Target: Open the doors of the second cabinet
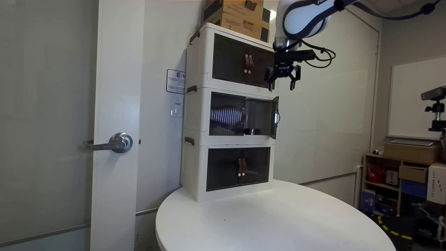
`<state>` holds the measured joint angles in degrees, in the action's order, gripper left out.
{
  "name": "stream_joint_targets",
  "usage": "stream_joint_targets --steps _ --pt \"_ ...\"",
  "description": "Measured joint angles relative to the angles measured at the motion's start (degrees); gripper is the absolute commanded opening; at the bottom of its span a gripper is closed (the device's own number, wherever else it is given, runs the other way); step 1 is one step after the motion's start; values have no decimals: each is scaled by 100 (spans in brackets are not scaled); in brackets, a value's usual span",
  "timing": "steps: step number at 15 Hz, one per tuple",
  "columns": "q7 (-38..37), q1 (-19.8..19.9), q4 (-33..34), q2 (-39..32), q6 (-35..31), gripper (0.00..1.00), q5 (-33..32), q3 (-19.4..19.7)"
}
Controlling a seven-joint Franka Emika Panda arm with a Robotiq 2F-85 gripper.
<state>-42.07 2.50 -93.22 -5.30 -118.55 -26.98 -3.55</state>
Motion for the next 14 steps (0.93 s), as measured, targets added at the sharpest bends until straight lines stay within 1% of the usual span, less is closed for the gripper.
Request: stream_joint_targets --steps 3,7,11,14 --pt "-398 -195 521 -509 140 100 -64 134" --pt "-570 -327 1188 -1000 481 100 -64 452" --pt "-666 -340 1585 -1195 818 100 -64 752" --pt "-681 -337 1714 -1238 1003 100 -64 929"
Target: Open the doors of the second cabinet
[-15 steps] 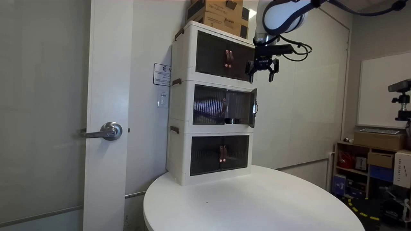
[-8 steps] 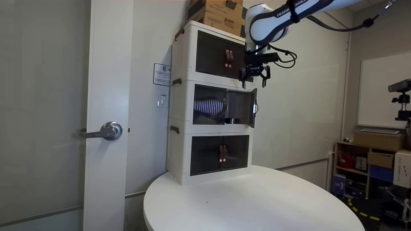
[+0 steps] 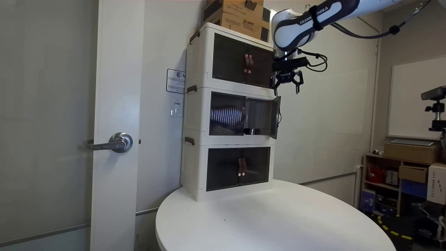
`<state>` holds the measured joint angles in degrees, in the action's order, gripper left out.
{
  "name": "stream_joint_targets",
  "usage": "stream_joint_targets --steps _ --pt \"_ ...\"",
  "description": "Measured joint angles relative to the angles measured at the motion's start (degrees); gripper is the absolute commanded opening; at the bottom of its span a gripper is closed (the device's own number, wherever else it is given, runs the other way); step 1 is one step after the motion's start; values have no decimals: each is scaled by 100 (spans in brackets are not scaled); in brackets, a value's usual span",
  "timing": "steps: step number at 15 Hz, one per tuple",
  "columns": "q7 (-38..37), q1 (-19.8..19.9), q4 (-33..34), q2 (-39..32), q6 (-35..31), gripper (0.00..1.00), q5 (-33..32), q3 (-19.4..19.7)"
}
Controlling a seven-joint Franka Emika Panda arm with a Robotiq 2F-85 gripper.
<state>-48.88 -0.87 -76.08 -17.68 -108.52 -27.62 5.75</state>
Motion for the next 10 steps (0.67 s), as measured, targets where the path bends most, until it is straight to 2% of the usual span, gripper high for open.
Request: stream_joint_targets --steps 10 --pt "-11 230 -58 -15 182 100 -57 331"
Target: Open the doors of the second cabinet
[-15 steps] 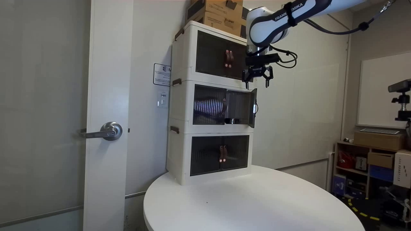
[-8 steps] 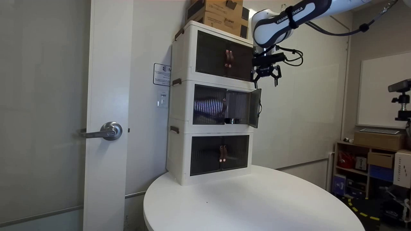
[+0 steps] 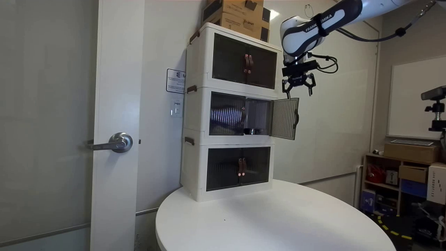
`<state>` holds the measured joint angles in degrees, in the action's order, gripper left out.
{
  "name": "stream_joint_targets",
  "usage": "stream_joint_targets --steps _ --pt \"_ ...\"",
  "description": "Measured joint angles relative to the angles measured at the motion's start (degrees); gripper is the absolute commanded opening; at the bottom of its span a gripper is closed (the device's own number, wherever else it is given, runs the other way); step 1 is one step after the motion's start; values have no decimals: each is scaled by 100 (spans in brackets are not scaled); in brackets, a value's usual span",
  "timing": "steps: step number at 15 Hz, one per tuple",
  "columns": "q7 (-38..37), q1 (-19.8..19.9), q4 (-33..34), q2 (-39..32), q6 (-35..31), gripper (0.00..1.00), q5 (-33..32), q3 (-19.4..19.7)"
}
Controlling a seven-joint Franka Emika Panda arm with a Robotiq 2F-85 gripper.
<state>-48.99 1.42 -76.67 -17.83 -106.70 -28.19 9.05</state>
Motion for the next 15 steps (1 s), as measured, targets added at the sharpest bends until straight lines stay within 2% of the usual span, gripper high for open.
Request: stream_joint_targets --steps 8,12,15 --pt "126 234 -82 6 23 100 -326 379" --pt "439 344 -80 145 -32 100 -282 381" --pt "949 309 -185 481 -114 100 -218 234"
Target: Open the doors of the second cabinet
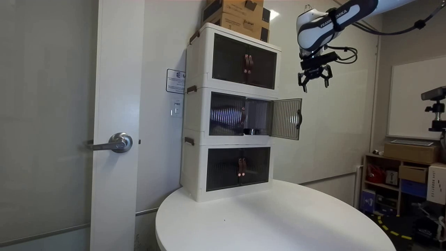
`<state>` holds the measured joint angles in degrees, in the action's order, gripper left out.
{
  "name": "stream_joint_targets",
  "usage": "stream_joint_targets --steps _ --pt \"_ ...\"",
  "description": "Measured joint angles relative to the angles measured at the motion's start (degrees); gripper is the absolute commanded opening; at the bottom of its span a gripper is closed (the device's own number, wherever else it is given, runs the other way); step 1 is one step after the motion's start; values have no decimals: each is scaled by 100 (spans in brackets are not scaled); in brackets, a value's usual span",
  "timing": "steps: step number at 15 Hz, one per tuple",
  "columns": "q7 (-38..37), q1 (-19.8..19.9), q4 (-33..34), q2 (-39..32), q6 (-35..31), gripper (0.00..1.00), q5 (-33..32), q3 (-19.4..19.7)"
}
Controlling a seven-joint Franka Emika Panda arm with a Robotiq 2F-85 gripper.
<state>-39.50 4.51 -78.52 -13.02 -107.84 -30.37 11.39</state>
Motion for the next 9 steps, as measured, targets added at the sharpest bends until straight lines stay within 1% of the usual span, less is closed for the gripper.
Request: stream_joint_targets --steps 3,6,9 --pt "578 -128 -261 537 -17 100 144 -269" --pt "1098 -309 -622 1075 0 100 444 -569" --pt "1627 -452 -960 1388 0 100 766 -857"
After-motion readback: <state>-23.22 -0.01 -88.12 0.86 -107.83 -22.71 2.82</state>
